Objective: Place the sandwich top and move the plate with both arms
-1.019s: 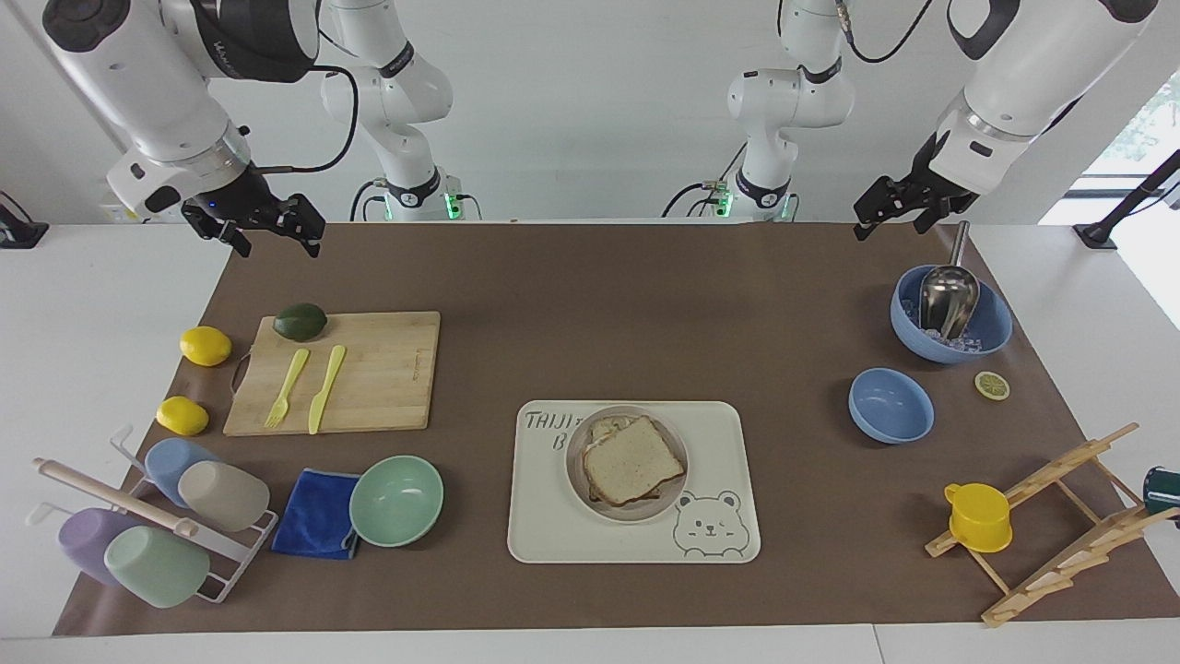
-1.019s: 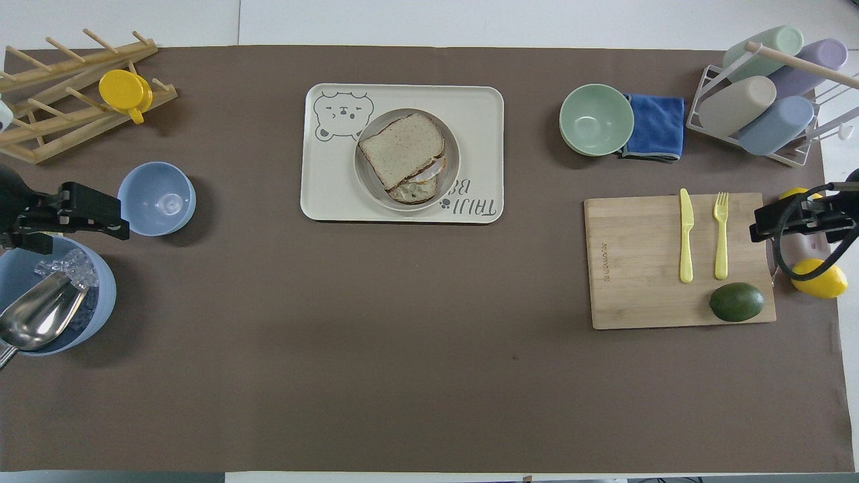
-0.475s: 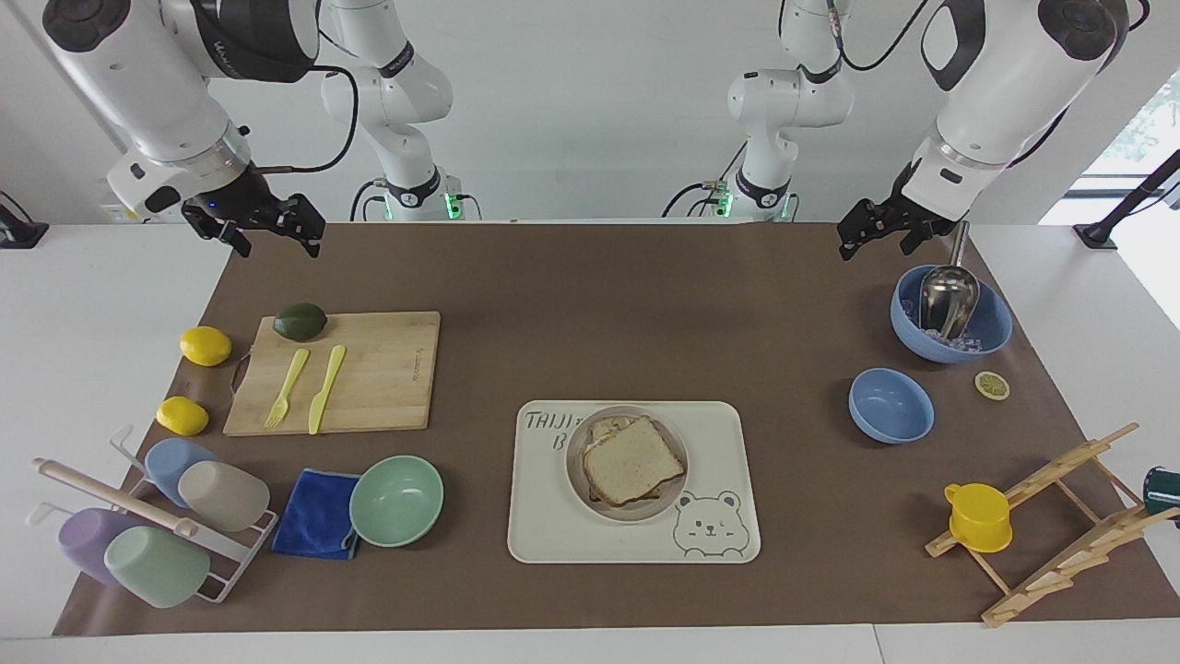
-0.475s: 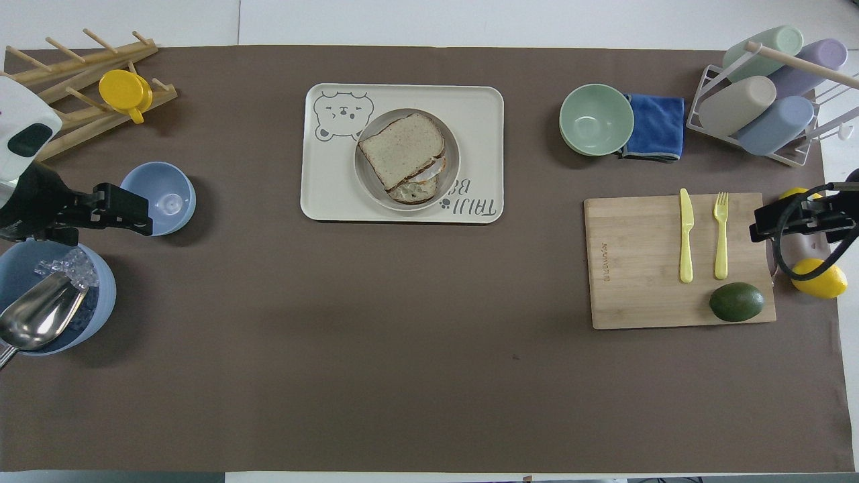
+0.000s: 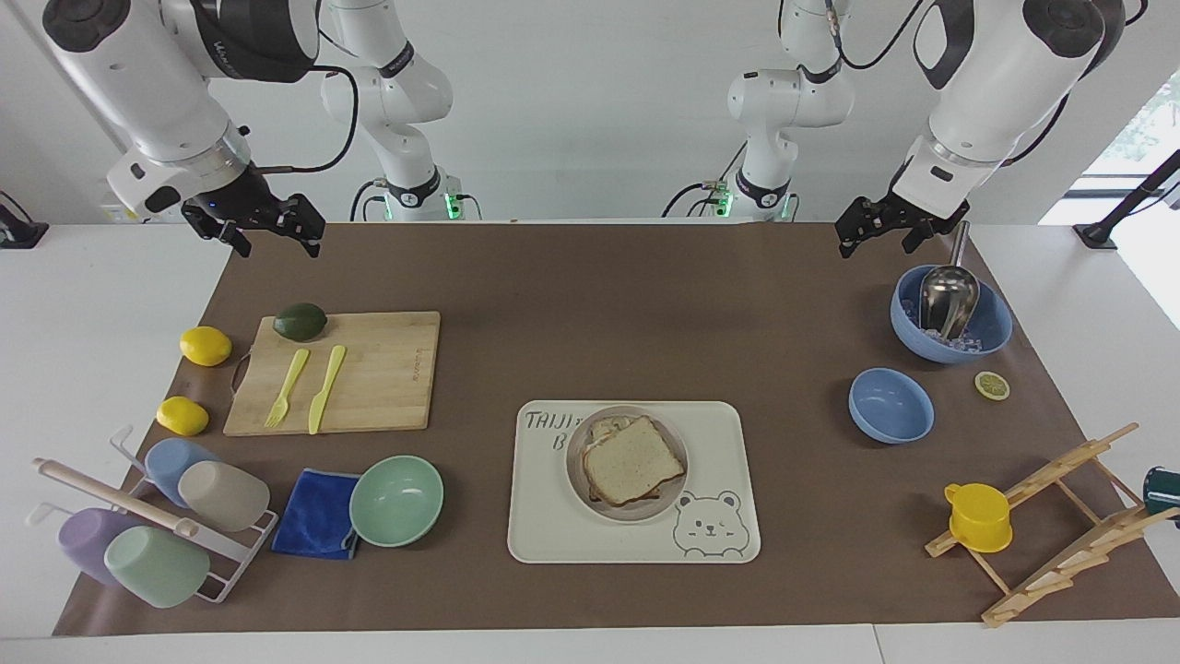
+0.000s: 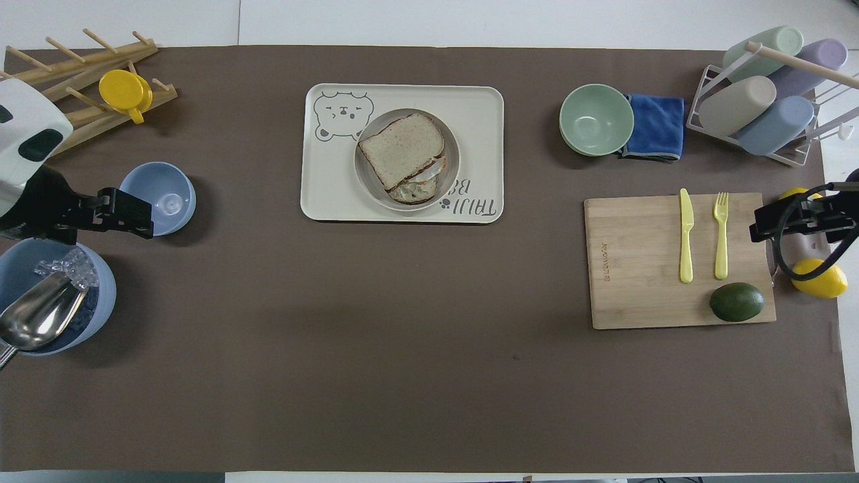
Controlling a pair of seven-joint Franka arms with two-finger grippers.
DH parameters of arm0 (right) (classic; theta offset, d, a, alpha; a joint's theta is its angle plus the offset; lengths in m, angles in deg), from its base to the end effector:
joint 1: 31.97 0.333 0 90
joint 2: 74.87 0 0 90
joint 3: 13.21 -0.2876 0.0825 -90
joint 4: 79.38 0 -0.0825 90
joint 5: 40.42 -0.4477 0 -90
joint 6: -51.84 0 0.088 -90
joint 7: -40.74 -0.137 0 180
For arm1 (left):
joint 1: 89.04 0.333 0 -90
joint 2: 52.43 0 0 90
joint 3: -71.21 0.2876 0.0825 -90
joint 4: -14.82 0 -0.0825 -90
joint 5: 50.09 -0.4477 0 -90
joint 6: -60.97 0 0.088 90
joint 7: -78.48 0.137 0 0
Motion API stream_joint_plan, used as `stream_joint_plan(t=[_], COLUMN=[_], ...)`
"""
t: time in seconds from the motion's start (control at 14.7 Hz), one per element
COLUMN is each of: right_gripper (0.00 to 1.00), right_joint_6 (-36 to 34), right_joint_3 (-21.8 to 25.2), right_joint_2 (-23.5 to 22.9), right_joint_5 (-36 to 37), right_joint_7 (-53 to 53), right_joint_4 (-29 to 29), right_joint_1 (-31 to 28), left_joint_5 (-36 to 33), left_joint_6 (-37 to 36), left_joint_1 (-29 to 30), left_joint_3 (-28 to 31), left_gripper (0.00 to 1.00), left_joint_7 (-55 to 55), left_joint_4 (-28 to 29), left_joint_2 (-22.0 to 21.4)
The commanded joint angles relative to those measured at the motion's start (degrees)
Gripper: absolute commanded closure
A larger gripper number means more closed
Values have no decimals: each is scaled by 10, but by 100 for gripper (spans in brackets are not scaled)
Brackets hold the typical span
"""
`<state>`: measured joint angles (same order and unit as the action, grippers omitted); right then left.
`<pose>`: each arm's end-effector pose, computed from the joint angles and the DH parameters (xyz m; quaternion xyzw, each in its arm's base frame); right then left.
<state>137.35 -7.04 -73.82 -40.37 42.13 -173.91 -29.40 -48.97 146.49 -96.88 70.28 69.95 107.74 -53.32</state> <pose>0.5961 -0.0380 0.5293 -0.9974 0.0192 0.0695 0.0036 0.5928 -0.0943 0.5424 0.9983 -0.0023 -0.0576 0.0010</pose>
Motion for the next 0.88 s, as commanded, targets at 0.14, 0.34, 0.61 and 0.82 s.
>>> stream_joint_plan(t=[0.14, 0.34, 0.61, 0.82], right_gripper=[0, 0, 0, 0], right_joint_6=[-3, -3, -3, -3], right_joint_3=[-5, -5, -5, -5], right_joint_2=[10, 10, 10, 10], right_joint_5=[-8, -8, -8, -8], right_joint_7=[-5, -5, -5, -5], right_joint_4=[-7, -7, -7, -7], right_joint_1=[-9, -9, -9, -9], left_joint_5=[-12, -12, -12, -11], left_joint_6=[35, 40, 41, 40], left_joint_1=[8, 10, 6, 10], left_joint_3=[-5, -5, -4, -5], left_gripper=[0, 0, 0, 0], left_joint_7=[11, 11, 9, 9], left_joint_4=[-2, 3, 11, 9], left_joint_2=[-3, -5, -9, -8])
